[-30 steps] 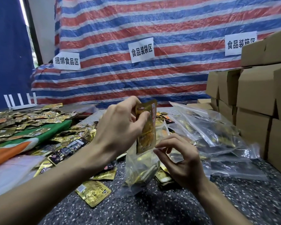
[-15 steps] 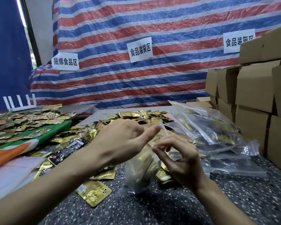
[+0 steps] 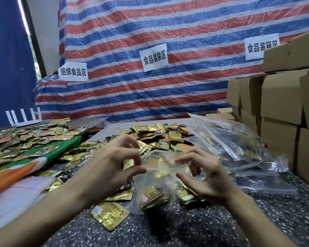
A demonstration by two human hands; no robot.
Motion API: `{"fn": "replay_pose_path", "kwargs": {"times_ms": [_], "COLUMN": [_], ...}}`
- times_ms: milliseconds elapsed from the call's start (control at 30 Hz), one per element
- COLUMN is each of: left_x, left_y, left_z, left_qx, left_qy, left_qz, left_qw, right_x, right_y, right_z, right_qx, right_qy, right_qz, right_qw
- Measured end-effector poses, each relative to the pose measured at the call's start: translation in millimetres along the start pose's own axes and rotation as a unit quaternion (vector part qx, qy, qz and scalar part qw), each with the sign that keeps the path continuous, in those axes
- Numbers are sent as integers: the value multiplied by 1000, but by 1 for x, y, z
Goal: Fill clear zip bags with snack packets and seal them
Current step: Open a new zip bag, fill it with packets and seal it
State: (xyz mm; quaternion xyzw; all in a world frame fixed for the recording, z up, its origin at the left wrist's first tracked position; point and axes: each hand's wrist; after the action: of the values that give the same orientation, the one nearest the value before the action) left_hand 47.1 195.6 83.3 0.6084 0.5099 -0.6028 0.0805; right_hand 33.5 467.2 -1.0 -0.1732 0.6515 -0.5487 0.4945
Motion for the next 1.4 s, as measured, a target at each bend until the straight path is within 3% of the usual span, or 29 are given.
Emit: {"fn": "replay_pose_path", "kwargs": {"times_ms": [133,300,400,600,733,833,933,1100,1233,1400], "left_x": [-13,-29,-40,-55,-64,-64,-60,-50,-45,-41], "left_y": [5,9,12,13,16,19,21,23,23,26], "left_z": [16,35,41,38,33,32,34,31,20,9], "left_qx": [-10,-53,-69,-74,-92,-91,-108,-139,-109,-69], "left_qy": [-22,-27,-19,22,118,129,164,209,209,219], "left_qz": [36,141,156,44,-37,-73,-66,-59,-85,-103], "left_qw": [999,988,985,996,988,985,978,966,968,968], "right_x": [-2,-8,-16,-36,-49,-58,-61,-56,-52,-31], "right_y": [-6,-28,-48,-85,-105,-112,-111,-112,-121,-130], "right_z": [6,21,35,66,81,86,89,91,95,112], "right_qx": [38,60,89,138,175,206,248,285,259,193], "right_qy": [31,-4,-16,24,32,8,-27,-41,34,22], "right_qz": [99,156,194,211,228,245,257,205,241,305], "right_qw": [994,986,977,967,957,947,934,935,935,932]}}
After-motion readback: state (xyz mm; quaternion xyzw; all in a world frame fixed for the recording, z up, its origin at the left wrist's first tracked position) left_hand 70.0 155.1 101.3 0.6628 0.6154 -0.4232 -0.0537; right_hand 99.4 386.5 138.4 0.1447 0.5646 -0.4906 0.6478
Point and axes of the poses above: each hand's wrist, its own y-axis away from the middle knuckle, its own x-axis out of the palm, z = x × y, and after that the axes turned 9 degrees about -x, right-handed
